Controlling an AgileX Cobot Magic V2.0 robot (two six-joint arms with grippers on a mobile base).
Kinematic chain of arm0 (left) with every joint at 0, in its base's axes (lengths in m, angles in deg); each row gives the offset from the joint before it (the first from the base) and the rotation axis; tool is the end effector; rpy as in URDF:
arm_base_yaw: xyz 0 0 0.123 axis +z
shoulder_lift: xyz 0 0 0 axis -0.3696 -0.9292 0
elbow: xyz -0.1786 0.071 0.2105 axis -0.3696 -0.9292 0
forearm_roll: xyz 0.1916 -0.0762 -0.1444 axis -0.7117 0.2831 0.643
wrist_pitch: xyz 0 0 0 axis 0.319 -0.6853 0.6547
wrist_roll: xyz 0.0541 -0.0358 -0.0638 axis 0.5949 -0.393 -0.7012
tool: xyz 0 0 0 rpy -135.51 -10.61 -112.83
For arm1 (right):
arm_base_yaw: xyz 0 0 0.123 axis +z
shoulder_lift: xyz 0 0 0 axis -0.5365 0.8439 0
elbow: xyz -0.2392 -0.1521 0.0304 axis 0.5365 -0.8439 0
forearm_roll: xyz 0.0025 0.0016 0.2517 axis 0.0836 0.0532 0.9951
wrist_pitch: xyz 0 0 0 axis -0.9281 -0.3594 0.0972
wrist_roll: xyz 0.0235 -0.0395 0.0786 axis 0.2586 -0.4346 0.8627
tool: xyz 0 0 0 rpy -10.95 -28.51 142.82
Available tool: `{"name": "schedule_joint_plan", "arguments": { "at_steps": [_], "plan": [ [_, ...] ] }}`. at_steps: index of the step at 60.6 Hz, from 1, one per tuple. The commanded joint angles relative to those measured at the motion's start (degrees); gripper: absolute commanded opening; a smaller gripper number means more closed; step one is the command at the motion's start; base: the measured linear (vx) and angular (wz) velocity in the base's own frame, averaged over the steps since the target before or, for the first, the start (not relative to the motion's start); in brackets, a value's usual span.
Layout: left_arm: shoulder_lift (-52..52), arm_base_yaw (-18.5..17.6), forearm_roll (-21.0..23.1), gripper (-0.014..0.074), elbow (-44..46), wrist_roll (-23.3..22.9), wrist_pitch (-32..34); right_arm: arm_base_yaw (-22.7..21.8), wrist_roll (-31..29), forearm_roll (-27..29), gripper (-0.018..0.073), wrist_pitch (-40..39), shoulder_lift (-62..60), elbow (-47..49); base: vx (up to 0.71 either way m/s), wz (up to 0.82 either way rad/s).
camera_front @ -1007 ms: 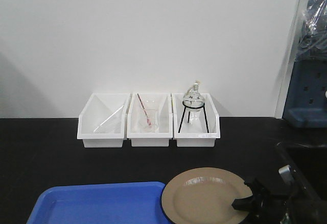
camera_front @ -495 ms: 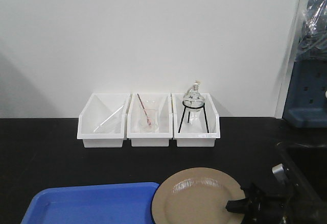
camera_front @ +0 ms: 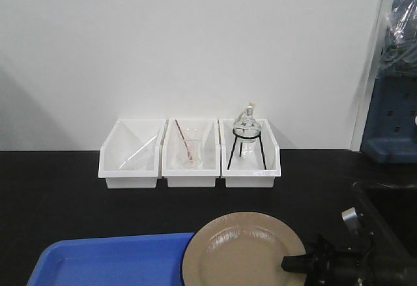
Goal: Place disk in tray to left cabinet
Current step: 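Lift the beige plate with the right gripper and carry it over the blue tray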
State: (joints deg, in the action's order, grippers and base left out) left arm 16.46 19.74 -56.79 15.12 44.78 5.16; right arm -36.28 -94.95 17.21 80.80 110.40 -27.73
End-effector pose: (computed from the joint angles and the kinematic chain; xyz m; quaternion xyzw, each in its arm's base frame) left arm 0.0959 -0.0036 0.2348 0.0452 0.7816 0.0130 0.6220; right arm 0.3375 0.0467 0.1456 0.1329 0.8482 0.4634 0.2193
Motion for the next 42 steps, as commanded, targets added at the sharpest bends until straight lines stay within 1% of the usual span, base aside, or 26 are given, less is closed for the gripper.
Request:
{"name": "schedule_joint_plan", "arguments": {
  "at_steps": [1, 7, 15, 23, 30, 42],
  "plan": [
    [-0.59, -0.42, 0.17, 0.0381, 2.04, -0.17, 4.32, -0.17, -0.63, 6.43, -0.0008, 10.08, -3.64, 1.43, 0.00, 0.00],
    [-0.59, -0.42, 0.17, 0.0381, 2.04, -0.17, 4.32, -0.17, -1.76, 6.43, -0.0008, 9.99, -5.41, 2.06, 0.00, 0.00],
    [-0.59, -0.42, 0.17, 0.0381, 2.04, -0.17, 4.32, -0.03, -1.19, 6.43, -0.0008, 11.49, -7.38, 5.04, 0.00, 0.00],
    [-0.59, -0.42, 0.17, 0.0381, 2.04, -0.17, 4.32, 1.85, 2.88, 6.37, -0.0005, 12.27, -8.42, 8.99, 0.00, 0.00],
    [-0.59, -0.42, 0.17, 0.0381, 2.04, -0.17, 4.32, 6.50, 4.13, 6.37, -0.0005, 8.36, -8.47, 12.05, 0.00, 0.00],
    [-0.59, -0.42, 0.17, 0.0381, 2.04, -0.17, 5.98, 18.18, 4.27, 6.37, -0.0005, -4.73, -7.42, 14.39, 0.00, 0.00]
  ]
}}
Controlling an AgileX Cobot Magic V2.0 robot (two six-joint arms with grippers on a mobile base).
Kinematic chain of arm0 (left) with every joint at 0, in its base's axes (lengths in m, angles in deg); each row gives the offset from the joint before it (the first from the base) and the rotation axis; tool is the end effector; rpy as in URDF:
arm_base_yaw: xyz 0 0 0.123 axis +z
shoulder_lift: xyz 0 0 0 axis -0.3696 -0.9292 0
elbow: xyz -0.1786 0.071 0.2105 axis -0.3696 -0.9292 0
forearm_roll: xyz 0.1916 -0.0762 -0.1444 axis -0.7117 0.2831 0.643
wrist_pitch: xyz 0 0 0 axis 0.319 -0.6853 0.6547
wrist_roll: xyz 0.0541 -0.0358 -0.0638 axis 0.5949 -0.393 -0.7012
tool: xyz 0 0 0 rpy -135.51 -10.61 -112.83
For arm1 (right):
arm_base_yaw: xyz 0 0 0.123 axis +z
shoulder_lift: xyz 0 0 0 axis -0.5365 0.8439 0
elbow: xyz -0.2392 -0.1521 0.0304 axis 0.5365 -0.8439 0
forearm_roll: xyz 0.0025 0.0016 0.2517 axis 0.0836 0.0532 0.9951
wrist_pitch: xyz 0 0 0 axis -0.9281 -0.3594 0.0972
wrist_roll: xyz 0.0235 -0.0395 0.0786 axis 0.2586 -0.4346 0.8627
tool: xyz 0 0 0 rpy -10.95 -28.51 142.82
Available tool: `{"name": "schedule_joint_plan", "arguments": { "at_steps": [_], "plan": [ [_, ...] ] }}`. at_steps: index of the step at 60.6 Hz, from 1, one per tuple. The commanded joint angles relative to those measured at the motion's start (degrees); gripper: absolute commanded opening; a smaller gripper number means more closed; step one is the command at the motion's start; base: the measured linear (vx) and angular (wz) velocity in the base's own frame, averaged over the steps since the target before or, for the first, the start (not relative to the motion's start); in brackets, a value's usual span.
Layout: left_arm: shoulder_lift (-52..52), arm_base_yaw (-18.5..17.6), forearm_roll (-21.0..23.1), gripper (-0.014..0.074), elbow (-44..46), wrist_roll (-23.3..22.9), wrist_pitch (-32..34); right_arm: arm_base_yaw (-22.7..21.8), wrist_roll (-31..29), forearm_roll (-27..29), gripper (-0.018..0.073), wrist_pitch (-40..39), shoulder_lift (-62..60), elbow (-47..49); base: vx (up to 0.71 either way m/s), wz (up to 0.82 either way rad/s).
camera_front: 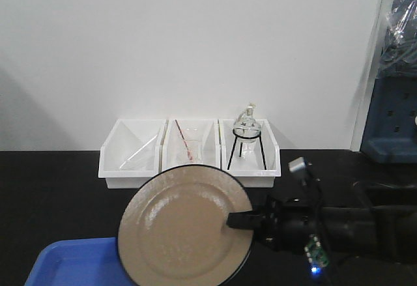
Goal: Place disk in tray to left cabinet
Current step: 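Lift the beige plate with the right gripper and carry it over the blue tray, then lower the plate onto the blue tray and release the right gripper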
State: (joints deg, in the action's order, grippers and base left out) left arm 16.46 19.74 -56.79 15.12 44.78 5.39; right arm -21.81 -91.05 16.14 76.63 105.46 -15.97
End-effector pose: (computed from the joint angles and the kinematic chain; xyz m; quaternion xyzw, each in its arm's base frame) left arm 0.0960 -0.0036 0.2351 0.0450 0.7804 0.0131 0.6236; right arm 0.3538 0.1325 0.2204 -0.0027 0.8286 0.4876 0.2750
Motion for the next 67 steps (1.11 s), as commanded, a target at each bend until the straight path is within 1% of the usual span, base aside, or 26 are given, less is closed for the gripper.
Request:
{"name": "schedule_joint_plan", "arguments": {
  "at_steps": [1, 3, 9, 17, 25, 31, 35, 41, 48, 52, 55, 64, 67],
  "plan": [
    [-0.59, -0.42, 0.17, 0.0381, 2.04, -0.17, 6.04, 4.89, 0.43, 7.44, -0.0005, -1.67, -2.08, 2.87, 0.00, 0.00],
    [-0.59, -0.42, 0.17, 0.0381, 2.04, -0.17, 6.32, 7.02, 0.49, 7.44, -0.0005, -3.52, -1.32, 3.15, 0.00, 0.00],
    [-0.59, -0.42, 0.17, 0.0381, 2.04, -0.17, 7.15, 10.98, 1.09, 7.44, -0.0005, -7.07, 1.01, 4.55, 0.00, 0.00],
    [-0.59, -0.42, 0.17, 0.0381, 2.04, -0.17, 7.41, 14.06, 2.69, 7.44, -0.0005, -8.30, 5.14, 6.81, 0.00, 0.00],
    [-0.59, -0.42, 0.17, 0.0381, 2.04, -0.17, 7.41, 15.63, 2.83, 7.44, -0.0005, -8.51, 8.58, 9.23, 0.00, 0.00],
    [-0.59, -0.42, 0.17, 0.0381, 2.04, -0.17, 7.41, 15.95, -0.36, 7.44, -0.0001, -9.10, 10.26, 10.20, 0.00, 0.00],
    [-0.59, -0.42, 0.17, 0.0381, 2.04, -0.17, 7.41, 15.95, -2.62, 7.30, 0.0010, -11.13, 10.67, 10.20, 0.00, 0.00],
    [-0.59, -0.42, 0.17, 0.0381, 2.04, -0.17, 7.41, 15.95, -3.10, 7.30, 0.0047, -14.81, 10.83, 10.20, 0.00, 0.00],
    [-0.59, -0.42, 0.17, 0.0381, 2.04, -0.17, 7.41, 15.95, -3.46, 7.17, 0.0128, -17.31, 10.83, 10.20, 0.00, 0.00],
    [-0.59, -0.42, 0.17, 0.0381, 2.04, -0.17, 7.41, 15.95, -4.70, 5.53, 0.0191, -18.10, 10.83, 10.20, 0.00, 0.00],
    [-0.59, -0.42, 0.17, 0.0381, 2.04, -0.17, 7.41, 15.95, -4.97, 3.50, 0.0252, -18.22, 10.83, 10.20, 0.00, 0.00],
    [-0.59, -0.42, 0.17, 0.0381, 2.04, -0.17, 7.41, 15.95, -4.97, -3.79, 0.0484, -16.93, 10.89, 10.20, 0.00, 0.00],
    [-0.59, -0.42, 0.17, 0.0381, 2.04, -0.17, 7.41, 15.95, -4.97, -5.08, 0.0542, -16.71, 10.89, 10.20, 0.00, 0.00]
  ]
}}
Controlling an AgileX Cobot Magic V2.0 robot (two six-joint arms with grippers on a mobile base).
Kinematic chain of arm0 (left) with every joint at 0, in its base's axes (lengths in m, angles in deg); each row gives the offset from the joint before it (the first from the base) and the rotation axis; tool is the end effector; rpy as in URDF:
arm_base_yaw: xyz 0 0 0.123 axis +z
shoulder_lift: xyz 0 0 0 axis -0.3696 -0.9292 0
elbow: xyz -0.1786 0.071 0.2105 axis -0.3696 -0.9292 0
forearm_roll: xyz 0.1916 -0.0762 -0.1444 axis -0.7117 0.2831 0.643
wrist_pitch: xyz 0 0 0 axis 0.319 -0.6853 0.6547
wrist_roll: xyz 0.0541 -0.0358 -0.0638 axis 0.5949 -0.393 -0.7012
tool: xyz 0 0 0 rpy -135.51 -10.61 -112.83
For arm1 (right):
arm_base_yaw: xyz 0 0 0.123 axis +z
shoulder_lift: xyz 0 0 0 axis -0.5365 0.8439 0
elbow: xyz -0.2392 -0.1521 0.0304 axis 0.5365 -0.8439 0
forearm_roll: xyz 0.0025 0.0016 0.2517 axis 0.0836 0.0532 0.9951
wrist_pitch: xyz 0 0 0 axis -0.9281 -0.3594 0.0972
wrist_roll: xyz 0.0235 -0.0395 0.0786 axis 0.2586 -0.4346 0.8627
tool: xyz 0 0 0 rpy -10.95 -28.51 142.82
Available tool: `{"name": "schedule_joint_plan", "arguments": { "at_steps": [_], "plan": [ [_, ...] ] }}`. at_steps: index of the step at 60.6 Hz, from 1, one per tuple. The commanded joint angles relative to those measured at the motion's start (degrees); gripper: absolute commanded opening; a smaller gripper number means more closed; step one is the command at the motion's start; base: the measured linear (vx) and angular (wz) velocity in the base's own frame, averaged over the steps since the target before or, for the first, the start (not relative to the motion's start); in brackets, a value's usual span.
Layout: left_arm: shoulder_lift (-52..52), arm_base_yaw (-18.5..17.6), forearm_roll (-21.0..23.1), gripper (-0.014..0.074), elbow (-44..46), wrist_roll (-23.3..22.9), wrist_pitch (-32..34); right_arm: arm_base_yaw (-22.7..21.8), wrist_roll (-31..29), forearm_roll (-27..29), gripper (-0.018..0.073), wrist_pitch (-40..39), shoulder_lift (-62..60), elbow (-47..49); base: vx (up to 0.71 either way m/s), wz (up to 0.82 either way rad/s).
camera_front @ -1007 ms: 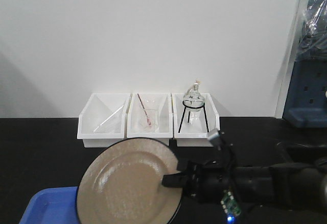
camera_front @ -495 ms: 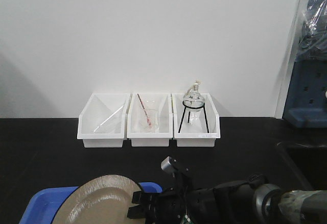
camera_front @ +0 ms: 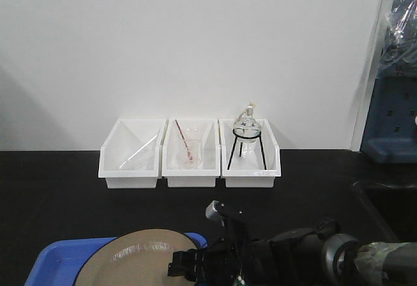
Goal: Place disk in tray to left cabinet
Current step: 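Lower the plate onto the blue tray and release the right gripper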
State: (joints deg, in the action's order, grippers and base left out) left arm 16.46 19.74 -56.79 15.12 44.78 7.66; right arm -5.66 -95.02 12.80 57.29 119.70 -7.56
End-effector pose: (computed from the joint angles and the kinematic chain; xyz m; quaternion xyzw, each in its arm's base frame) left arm 0.0967 -0.0035 0.2387 0.0439 0.7679 0.0139 0.6389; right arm 0.3620 0.2279 0.1446 -0.0897 0.8905 0.3640 0.2579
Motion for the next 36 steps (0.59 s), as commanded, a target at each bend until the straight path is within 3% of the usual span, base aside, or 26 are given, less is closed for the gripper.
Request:
{"name": "schedule_joint_plan", "arguments": {
  "at_steps": [1, 7, 15, 36],
  "plan": [
    [-0.59, -0.42, 0.17, 0.0381, 2.04, -0.17, 5.14, -0.20, -0.99, -2.20, 0.0568, 2.88, -3.35, 1.79, 0.00, 0.00],
    [-0.59, -0.42, 0.17, 0.0381, 2.04, -0.17, 5.14, -0.20, -0.77, -5.29, 0.0650, 5.01, -3.43, 1.79, 0.00, 0.00],
    [-0.59, -0.42, 0.17, 0.0381, 2.04, -0.17, 5.14, -0.20, 3.95, -14.55, 0.0654, 6.12, -4.39, 1.79, 0.00, 0.00],
    [-0.59, -0.42, 0.17, 0.0381, 2.04, -0.17, 5.58, -1.68, 32.03, -49.27, 0.0599, 2.38, -10.83, 1.79, 0.00, 0.00]
  ]
}}
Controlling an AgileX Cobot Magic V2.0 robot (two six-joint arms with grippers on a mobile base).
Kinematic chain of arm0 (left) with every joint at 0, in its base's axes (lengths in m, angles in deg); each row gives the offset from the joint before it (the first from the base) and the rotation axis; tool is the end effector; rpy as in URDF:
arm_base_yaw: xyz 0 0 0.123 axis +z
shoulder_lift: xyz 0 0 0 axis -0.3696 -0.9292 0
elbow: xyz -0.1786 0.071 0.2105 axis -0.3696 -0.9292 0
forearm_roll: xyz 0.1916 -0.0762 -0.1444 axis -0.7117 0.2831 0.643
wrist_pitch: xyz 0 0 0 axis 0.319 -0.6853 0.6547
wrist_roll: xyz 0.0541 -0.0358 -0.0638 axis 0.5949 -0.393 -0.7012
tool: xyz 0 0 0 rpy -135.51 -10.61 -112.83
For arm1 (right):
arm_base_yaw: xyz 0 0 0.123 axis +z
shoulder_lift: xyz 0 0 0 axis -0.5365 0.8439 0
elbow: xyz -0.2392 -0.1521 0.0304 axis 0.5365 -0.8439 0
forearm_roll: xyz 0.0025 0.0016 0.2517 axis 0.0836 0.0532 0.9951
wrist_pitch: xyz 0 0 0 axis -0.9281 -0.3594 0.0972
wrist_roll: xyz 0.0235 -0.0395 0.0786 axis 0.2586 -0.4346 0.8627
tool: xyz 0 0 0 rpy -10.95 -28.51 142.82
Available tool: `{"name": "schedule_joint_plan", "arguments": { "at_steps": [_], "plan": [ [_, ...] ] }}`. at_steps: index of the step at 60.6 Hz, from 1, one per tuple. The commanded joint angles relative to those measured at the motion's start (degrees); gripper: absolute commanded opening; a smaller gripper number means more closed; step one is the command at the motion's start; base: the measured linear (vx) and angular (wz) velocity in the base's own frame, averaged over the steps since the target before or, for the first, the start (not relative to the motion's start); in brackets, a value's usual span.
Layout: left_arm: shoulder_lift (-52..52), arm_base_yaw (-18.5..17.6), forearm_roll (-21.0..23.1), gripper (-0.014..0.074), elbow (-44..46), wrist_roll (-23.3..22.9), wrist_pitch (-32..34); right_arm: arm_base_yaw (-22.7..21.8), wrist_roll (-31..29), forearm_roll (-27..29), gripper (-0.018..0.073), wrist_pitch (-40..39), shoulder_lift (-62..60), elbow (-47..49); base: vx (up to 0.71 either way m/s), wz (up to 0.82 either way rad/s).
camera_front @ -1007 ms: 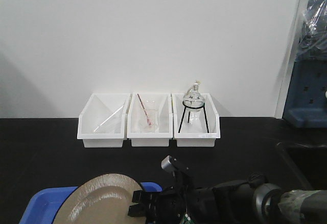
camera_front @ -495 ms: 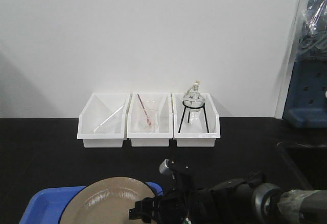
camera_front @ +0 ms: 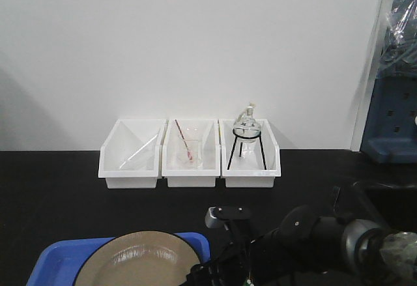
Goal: Place disk in tray to left cabinet
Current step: 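Lower the plate onto the blue tray and release the right gripper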
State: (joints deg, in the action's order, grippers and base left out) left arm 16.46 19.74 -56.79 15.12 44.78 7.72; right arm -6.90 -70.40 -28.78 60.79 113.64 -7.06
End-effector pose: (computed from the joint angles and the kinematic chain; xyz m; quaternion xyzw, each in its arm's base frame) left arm 0.0967 -0.0035 0.2388 0.0439 0.7676 0.0139 0.6393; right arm 0.3484 0.2050 0.1691 -0.2151 0.9163 0.2552 0.2212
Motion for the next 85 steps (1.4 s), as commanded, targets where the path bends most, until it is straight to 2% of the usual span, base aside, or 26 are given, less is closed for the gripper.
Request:
{"name": "schedule_joint_plan", "arguments": {
  "at_steps": [1, 3, 7, 11, 15, 22, 25, 33, 38, 49, 58, 65, 73, 85],
  "plan": [
    [-0.59, -0.42, 0.17, 0.0381, 2.04, -0.17, 5.52, -0.44, 8.82, -9.85, 0.0599, -1.12, -5.06, 1.29, 0.00, 0.00],
    [-0.59, -0.42, 0.17, 0.0381, 2.04, -0.17, 5.52, -0.44, 13.09, -13.12, 0.0599, -1.19, -5.63, 1.29, 0.00, 0.00],
    [-0.59, -0.42, 0.17, 0.0381, 2.04, -0.17, 5.52, -0.44, 17.98, -18.06, 0.0598, -1.45, -6.53, 1.29, 0.00, 0.00],
    [-0.70, -0.42, 0.17, 0.0382, 2.12, -0.17, 5.46, -0.44, 25.29, -25.47, 0.0594, -1.48, -7.07, 1.29, 0.00, 0.00],
    [-1.83, -0.42, 0.22, 0.0382, 2.81, -0.23, 4.90, -0.44, 31.10, -29.68, 0.0592, -0.94, -7.07, 1.29, 0.00, 0.00],
    [-6.91, -0.42, 0.22, 0.0382, 7.40, -0.23, -0.65, -0.44, 40.05, -34.06, 0.0592, 0.57, -7.01, 1.29, 0.00, 0.00],
    [-10.17, -0.42, 0.22, 0.0382, 10.24, -1.05, -3.90, -0.44, 42.10, -34.89, 0.0592, 0.63, -7.01, 1.29, 0.00, 0.00],
    [-20.32, -0.42, 0.22, 0.0382, 19.20, -6.78, -10.66, -0.44, 42.72, -34.96, 0.0592, 0.25, -7.01, 1.29, 0.00, 0.00],
    [-26.77, -0.42, 0.22, 0.0382, 24.74, -8.83, -15.43, -0.44, 42.72, -34.96, 0.0592, -0.69, -7.01, 1.29, 0.00, 0.00],
    [-42.27, -0.38, 0.22, 0.0382, 37.56, -9.16, -25.96, -0.44, 42.57, -34.96, 0.0592, -3.56, -7.01, 1.29, 0.00, 0.00],
    [-54.33, 1.45, 0.22, 0.0382, 46.63, -8.98, -34.25, -0.44, 42.57, -34.78, 0.0592, -2.90, -7.06, 1.29, 0.00, 0.00],
    [-61.58, 4.05, 0.22, 0.0384, 51.23, -7.27, -37.45, -0.44, 42.57, -34.78, 0.0592, -0.94, -7.06, 1.29, 0.00, 0.00],
    [-67.66, 5.36, 1.61, 0.0395, 54.32, -3.65, -37.60, -0.44, 42.28, -34.78, 0.0592, 0.72, -7.06, 1.29, 0.00, 0.00],
    [-73.36, 5.58, 11.13, 0.0398, 56.00, 6.10, -36.44, -0.44, 41.87, -34.78, 0.0592, 0.85, -7.06, 1.29, 0.00, 0.00]
  ]
}}
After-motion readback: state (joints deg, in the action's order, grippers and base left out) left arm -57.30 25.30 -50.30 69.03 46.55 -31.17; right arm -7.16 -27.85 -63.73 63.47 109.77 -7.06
